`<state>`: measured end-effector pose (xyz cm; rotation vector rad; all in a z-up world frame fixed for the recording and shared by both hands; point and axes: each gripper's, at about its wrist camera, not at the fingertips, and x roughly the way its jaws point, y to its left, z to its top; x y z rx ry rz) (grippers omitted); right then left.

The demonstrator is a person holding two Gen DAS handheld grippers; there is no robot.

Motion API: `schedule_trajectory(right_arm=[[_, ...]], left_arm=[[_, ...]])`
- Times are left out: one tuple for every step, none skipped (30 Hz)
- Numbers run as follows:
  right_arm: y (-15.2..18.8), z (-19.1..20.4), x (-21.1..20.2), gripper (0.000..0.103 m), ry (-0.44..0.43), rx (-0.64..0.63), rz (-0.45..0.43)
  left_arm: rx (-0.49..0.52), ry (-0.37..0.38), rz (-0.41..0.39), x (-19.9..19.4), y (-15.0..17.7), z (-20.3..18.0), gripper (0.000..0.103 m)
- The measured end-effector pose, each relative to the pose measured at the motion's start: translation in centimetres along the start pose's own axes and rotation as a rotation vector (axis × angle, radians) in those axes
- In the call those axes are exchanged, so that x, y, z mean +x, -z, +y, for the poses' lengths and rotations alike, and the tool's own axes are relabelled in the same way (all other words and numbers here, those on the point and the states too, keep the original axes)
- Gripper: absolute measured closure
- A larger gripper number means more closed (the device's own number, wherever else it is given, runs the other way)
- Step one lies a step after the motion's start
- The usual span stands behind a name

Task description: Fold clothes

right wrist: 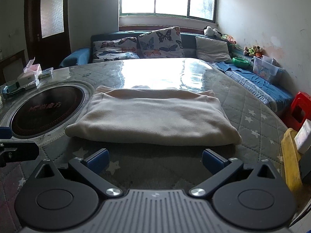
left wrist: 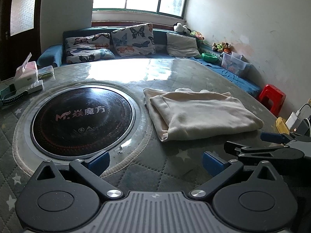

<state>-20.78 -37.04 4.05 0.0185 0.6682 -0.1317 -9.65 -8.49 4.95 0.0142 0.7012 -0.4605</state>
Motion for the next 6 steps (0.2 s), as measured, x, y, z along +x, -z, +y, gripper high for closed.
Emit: schedule_trajectory(right_arm=[[0.00, 0.00, -0.02, 0.000, 0.000, 0.002, 0.000], [0.02, 0.01, -0.03, 0.000, -0.001, 0.003, 0.000], [0.03, 0.03, -0.03, 0.000, -0.001, 0.004, 0.000], [0.04, 0.04, -0.02, 0.000, -0.002, 0.005, 0.000], [0.07, 0.07, -0.01, 0.000, -0.002, 0.005, 0.001], [0.10, 0.08, 0.00, 0.000, -0.002, 0.005, 0.001]], left_arm=[[0.001, 0.000, 0.000, 0.00, 0.03, -0.03, 0.000], [0.002, 0.001, 0.000, 0.02, 0.04, -0.08, 0.000], [0.001, 0.001, 0.002, 0.07, 0.02, -0.10, 0.000], [0.001, 0.003, 0.005, 0.13, 0.00, -0.13, 0.000], [0.001, 0.005, 0.007, 0.17, 0.01, -0.15, 0.000], [0.001, 0.007, 0.009, 0.21, 0.02, -0.18, 0.000]])
